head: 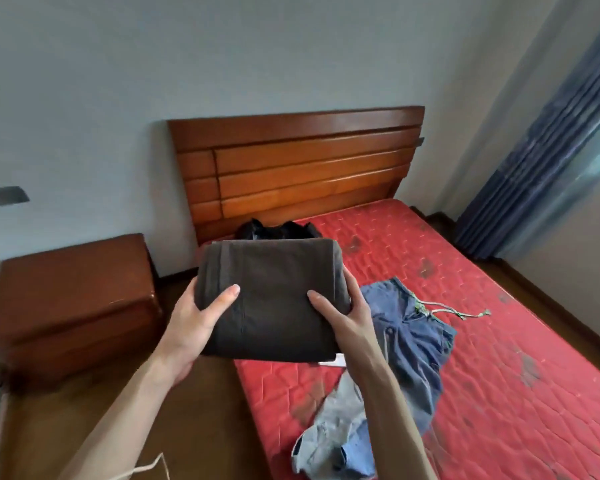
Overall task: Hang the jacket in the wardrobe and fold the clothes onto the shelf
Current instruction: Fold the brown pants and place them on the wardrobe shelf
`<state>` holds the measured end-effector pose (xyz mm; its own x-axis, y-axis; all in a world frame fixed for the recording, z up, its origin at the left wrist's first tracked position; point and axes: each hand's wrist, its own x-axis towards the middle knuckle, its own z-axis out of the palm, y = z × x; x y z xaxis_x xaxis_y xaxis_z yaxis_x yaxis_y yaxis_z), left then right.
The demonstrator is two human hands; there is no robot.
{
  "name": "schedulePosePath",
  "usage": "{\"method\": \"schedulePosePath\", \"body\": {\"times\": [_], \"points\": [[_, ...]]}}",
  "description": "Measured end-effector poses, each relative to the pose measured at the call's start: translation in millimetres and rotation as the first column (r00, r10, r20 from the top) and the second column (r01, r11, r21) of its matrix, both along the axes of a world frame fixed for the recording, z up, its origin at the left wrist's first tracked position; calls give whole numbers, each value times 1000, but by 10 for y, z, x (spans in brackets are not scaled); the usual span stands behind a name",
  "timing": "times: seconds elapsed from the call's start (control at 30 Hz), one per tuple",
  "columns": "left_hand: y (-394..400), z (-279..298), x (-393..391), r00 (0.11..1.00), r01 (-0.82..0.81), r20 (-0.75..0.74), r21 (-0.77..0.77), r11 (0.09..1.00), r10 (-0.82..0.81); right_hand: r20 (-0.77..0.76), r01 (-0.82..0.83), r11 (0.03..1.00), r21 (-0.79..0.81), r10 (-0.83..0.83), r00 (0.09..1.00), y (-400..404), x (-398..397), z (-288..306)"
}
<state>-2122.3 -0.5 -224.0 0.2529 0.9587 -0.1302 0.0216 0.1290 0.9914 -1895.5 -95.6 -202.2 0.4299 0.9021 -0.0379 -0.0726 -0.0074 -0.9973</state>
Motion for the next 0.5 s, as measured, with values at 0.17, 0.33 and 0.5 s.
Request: {"method": "schedulePosePath", "body": {"times": [0.17, 0.33, 0.5], "points": [[415, 73, -1007, 987, -156, -27, 30, 987, 157, 2, -200, 980, 4, 200, 980, 799, -875, 52], [645, 136, -1936, 939, -343, -14, 33, 939, 344, -13, -363, 932, 10, 363, 932, 1453, -1753, 65], [884, 134, -2645, 869, -493, -47, 12, 870, 493, -29, -488, 873, 19, 488, 872, 2014, -2494, 86]]}}
